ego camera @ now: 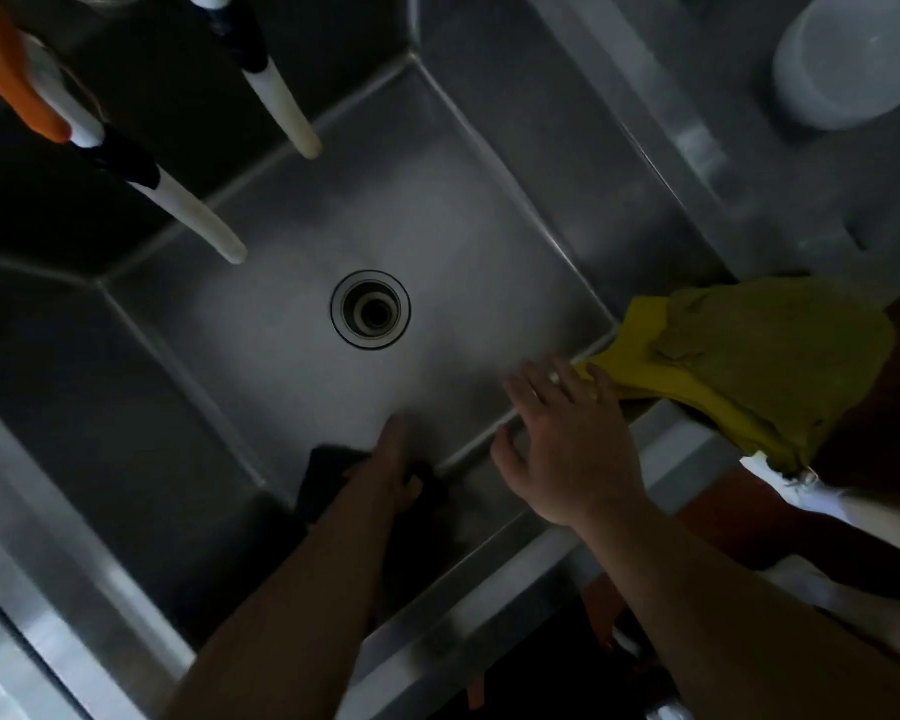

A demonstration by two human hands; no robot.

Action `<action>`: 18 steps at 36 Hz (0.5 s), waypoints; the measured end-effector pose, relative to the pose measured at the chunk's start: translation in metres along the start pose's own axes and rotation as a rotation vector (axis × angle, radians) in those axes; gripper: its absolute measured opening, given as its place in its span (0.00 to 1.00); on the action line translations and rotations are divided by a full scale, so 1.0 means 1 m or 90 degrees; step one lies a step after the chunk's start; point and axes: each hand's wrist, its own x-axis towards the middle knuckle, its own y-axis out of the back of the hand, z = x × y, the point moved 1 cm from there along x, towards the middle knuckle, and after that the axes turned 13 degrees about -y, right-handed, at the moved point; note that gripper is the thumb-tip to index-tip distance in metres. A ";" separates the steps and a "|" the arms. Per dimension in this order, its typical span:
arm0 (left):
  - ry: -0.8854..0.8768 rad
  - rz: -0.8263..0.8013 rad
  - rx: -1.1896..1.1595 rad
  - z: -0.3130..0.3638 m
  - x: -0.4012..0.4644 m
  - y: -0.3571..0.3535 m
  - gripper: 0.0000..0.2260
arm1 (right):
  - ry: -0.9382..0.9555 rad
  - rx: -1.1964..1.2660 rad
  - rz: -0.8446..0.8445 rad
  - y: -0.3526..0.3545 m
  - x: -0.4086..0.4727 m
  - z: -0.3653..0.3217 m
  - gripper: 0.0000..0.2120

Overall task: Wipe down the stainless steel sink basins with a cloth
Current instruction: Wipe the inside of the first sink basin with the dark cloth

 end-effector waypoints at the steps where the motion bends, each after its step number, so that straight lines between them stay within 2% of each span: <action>1: 0.002 -0.077 -0.043 0.006 -0.003 0.000 0.32 | 0.000 0.005 0.000 0.001 0.000 0.000 0.29; 2: -0.005 -0.151 -0.049 0.013 -0.010 0.000 0.29 | 0.000 0.009 0.001 0.001 0.000 0.000 0.29; 4: -0.034 -0.218 -0.010 0.021 -0.017 0.002 0.22 | 0.004 0.007 0.000 0.002 0.000 0.000 0.30; 6: -0.117 -0.213 0.123 0.025 -0.022 0.001 0.17 | 0.005 0.007 -0.001 0.002 0.000 0.001 0.30; 7: -0.226 -0.165 0.252 0.025 -0.019 0.005 0.14 | 0.005 0.008 0.000 0.002 0.001 0.001 0.30; 9: -0.513 -0.047 0.556 0.020 -0.009 0.016 0.11 | 0.008 0.006 0.003 0.001 0.001 0.001 0.30; 10: -0.635 -0.032 0.670 0.016 -0.006 0.022 0.12 | 0.009 0.006 0.007 0.000 0.001 0.002 0.30; 11: -0.721 -0.062 0.770 0.009 0.002 0.028 0.13 | 0.011 0.006 0.012 -0.001 0.001 0.002 0.30; 13: -0.768 -0.211 1.019 -0.009 0.019 0.039 0.18 | 0.016 0.006 0.017 -0.002 0.001 0.003 0.30; 14: -0.753 -0.273 1.126 -0.018 0.024 0.046 0.21 | 0.020 0.007 0.018 -0.002 0.000 0.003 0.30; 18: -0.736 -0.339 1.354 -0.028 0.043 0.072 0.28 | 0.053 0.040 0.061 -0.001 -0.002 0.006 0.30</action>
